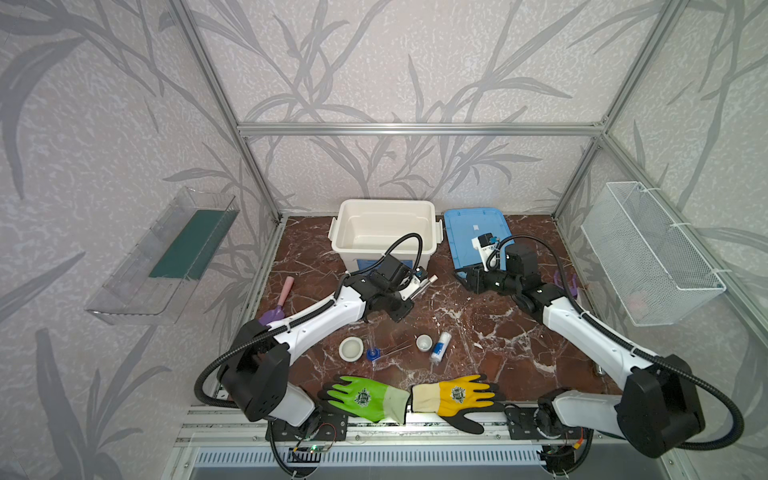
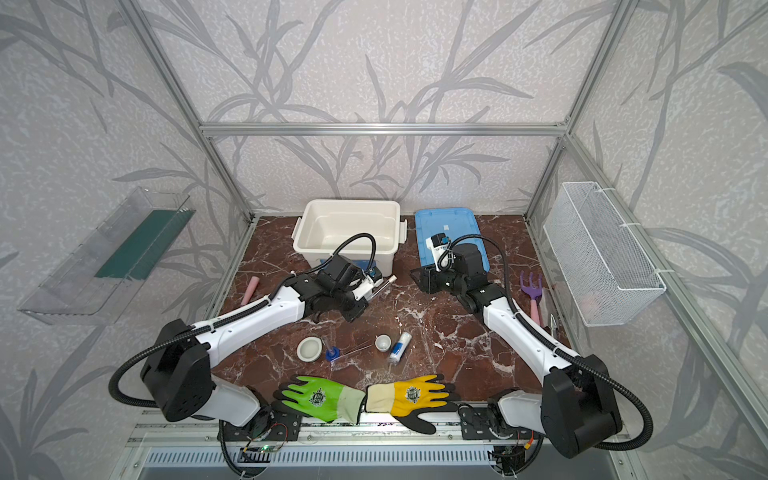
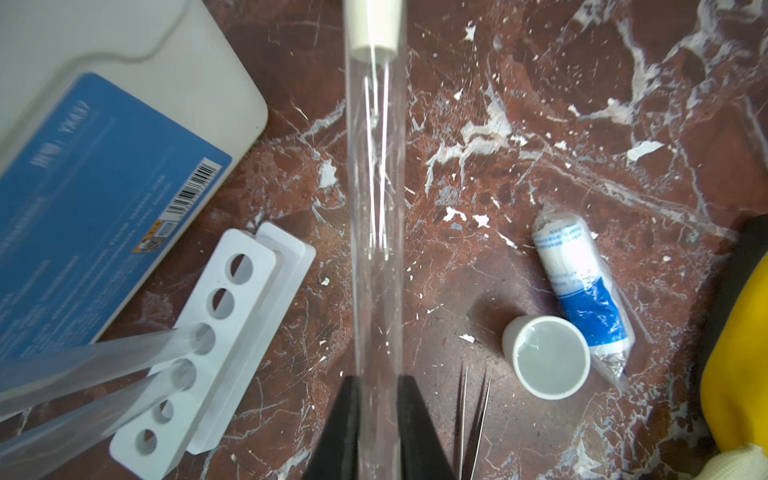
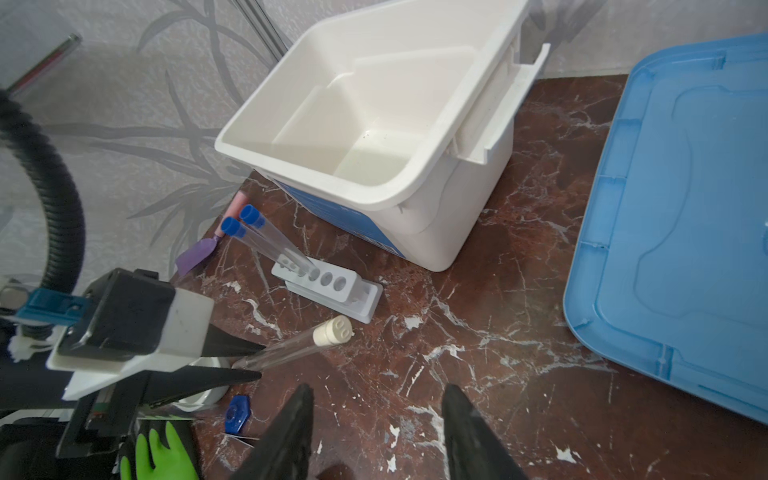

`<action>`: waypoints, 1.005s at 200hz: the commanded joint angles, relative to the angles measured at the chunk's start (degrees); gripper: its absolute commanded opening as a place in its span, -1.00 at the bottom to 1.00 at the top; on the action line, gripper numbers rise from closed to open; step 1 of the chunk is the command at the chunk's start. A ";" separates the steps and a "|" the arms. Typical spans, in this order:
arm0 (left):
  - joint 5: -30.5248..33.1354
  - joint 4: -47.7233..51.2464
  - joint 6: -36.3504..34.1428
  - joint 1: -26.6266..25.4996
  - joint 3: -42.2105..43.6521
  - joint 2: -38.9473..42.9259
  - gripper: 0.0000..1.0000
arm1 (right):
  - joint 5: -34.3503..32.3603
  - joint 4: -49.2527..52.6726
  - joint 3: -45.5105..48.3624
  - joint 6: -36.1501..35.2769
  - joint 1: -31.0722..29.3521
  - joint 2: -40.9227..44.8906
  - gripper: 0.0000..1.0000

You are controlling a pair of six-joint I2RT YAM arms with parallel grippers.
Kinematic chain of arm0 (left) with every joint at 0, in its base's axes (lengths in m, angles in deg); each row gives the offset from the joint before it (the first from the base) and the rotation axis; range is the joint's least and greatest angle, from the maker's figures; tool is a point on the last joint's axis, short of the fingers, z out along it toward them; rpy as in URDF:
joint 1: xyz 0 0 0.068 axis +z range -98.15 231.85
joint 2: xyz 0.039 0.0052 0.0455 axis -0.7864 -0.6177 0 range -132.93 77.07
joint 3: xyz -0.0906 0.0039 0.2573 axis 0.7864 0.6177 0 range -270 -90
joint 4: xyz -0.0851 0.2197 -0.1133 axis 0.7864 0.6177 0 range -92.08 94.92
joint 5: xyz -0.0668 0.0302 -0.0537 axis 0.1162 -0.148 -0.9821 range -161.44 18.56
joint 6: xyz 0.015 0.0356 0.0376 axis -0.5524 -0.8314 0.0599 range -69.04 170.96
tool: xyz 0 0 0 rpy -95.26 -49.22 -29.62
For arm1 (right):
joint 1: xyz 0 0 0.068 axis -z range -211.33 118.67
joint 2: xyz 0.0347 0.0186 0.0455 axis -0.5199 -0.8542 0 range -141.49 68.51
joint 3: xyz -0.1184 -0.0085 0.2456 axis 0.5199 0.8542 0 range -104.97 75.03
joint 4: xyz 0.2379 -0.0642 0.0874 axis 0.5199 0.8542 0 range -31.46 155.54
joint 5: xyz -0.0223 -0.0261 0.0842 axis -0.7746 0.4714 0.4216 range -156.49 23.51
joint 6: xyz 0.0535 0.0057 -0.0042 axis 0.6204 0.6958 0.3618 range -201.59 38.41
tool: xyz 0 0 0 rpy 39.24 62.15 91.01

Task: Organize the chemistry lab equipment
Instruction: 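Lift the glass tube upright with the left gripper, then grasp the held glass tube below its white stopper with the right gripper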

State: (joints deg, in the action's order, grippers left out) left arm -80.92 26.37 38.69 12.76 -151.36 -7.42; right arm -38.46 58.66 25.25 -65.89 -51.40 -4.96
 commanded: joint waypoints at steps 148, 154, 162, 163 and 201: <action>-6.71 -10.10 4.58 0.62 7.25 13.82 -0.70 | 13.54 -11.22 -3.25 10.99 -3.71 -2.30 0.10; -6.78 -10.03 4.54 0.62 7.29 13.84 -0.70 | 13.62 -11.70 -3.47 11.10 -4.02 -2.60 0.10; -6.88 -9.96 4.54 0.66 7.31 13.96 -0.70 | 13.55 -12.28 -3.80 11.29 -4.31 -3.00 0.10; -6.92 -9.98 4.54 0.63 7.31 13.94 -0.70 | 13.54 -12.35 -3.86 11.28 -4.38 -3.09 0.10; -7.82 -10.38 4.89 0.55 7.35 14.10 -0.70 | 14.06 -16.14 -4.71 13.35 -5.01 -5.86 0.09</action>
State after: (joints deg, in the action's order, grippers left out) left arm -87.19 17.36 43.23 13.24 -144.59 5.11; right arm -25.80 47.21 22.37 -54.56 -55.88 -9.49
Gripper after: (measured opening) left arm 0.152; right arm 0.547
